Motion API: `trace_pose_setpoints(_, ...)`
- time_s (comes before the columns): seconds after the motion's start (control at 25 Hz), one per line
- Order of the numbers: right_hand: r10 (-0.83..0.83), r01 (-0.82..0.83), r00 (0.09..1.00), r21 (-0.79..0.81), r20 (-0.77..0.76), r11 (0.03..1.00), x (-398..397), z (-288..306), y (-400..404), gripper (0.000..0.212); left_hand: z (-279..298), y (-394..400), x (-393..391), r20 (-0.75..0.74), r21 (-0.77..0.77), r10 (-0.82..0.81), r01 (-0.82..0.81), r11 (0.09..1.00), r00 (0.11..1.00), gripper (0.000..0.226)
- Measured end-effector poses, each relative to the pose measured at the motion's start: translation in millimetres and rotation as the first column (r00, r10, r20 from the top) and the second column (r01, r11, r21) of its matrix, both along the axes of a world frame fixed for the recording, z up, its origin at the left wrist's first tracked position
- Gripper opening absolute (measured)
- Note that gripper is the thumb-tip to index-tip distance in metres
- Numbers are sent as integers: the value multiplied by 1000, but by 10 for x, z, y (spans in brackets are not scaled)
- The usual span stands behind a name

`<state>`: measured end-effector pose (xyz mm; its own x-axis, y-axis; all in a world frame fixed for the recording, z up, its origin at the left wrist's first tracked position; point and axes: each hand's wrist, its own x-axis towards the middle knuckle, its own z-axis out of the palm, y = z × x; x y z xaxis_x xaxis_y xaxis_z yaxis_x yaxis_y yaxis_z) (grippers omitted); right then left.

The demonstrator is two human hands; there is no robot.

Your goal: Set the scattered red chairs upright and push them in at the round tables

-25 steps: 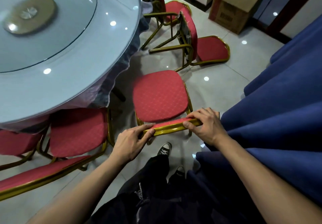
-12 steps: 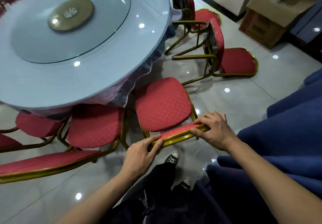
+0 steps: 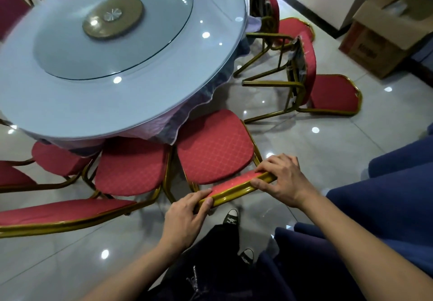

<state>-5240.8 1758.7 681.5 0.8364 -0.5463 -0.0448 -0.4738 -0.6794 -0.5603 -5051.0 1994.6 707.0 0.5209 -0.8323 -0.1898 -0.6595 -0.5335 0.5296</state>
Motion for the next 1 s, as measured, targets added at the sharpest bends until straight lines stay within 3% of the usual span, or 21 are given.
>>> trace_pose_setpoints(0.24,-38,37,999,24,17,999,-32,-32,23,75,-47,-19,126,-37,0,-84,84,996,996,62)
trace_pose_setpoints(0.52,-30,30,999,12,37,999,-43,-94,11,69,-63,-41,104,-60,33,-58,60,998,996,59)
trace_pose_setpoints(0.8,-40,42,999,-65,28,997,-109,-123,0,71,-132,-62,-104,-7,31,105,-105,994,994,54)
trace_pose_setpoints(1.0,-1,1,1000,-1,-12,1000,-110,-129,-73,70,-115,-134,-349,110,-4,264,-266,964,958,65)
